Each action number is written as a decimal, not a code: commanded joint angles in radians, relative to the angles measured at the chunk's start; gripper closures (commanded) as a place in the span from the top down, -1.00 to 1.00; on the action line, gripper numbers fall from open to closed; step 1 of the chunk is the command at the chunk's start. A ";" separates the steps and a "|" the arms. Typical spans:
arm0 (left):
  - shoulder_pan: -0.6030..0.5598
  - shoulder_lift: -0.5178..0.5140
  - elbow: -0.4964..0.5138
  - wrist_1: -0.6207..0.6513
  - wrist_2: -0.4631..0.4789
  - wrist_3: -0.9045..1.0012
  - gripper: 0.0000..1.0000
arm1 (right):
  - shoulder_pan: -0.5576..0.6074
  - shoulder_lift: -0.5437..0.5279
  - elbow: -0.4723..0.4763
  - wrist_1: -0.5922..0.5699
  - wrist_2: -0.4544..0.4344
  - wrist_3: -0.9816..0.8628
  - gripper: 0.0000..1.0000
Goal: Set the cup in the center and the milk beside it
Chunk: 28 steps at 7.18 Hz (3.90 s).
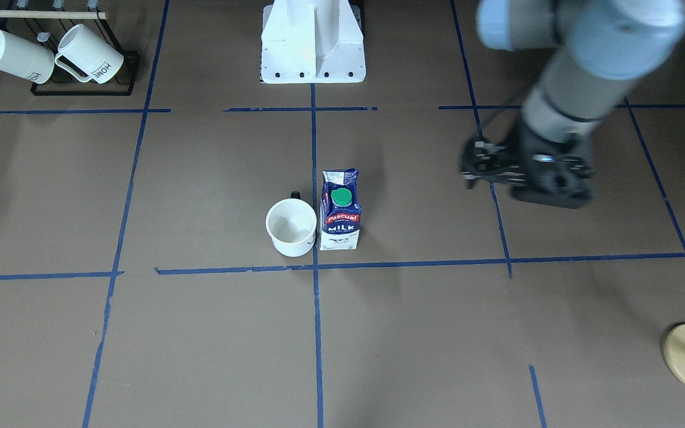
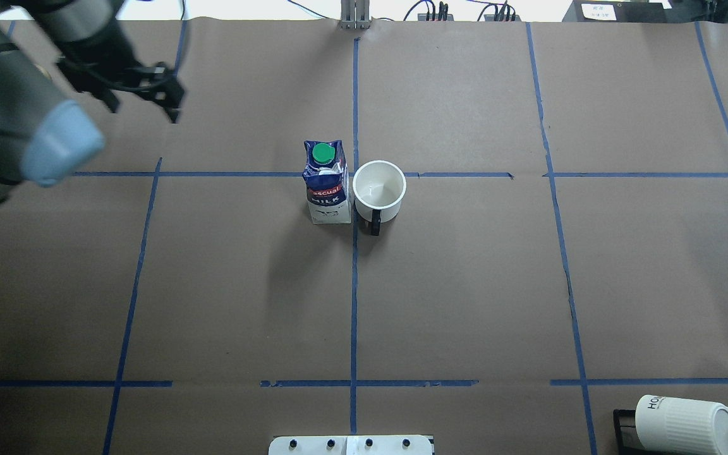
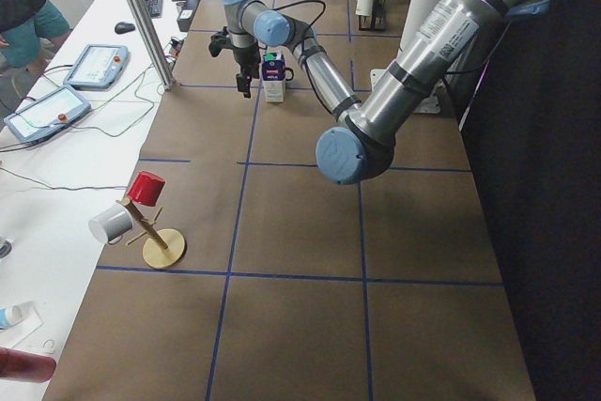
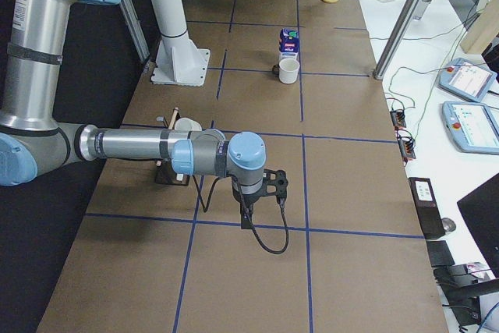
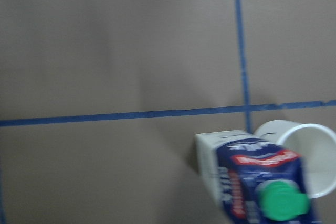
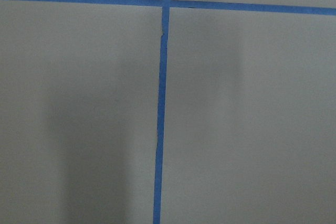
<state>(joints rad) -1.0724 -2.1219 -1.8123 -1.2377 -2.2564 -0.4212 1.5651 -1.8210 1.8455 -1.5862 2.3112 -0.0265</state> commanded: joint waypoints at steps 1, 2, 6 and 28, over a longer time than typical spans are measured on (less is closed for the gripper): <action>-0.191 0.243 -0.015 -0.009 -0.054 0.400 0.99 | 0.000 0.000 0.001 0.000 0.000 0.000 0.99; -0.269 0.334 -0.001 -0.040 -0.064 0.509 0.99 | 0.000 0.000 0.000 0.000 -0.001 0.000 0.99; -0.431 0.672 0.082 -0.301 -0.129 0.590 1.00 | 0.000 0.000 0.000 -0.001 -0.001 0.000 0.99; -0.452 0.712 0.054 -0.298 -0.084 0.584 1.00 | -0.027 0.000 0.003 0.000 0.005 0.004 0.99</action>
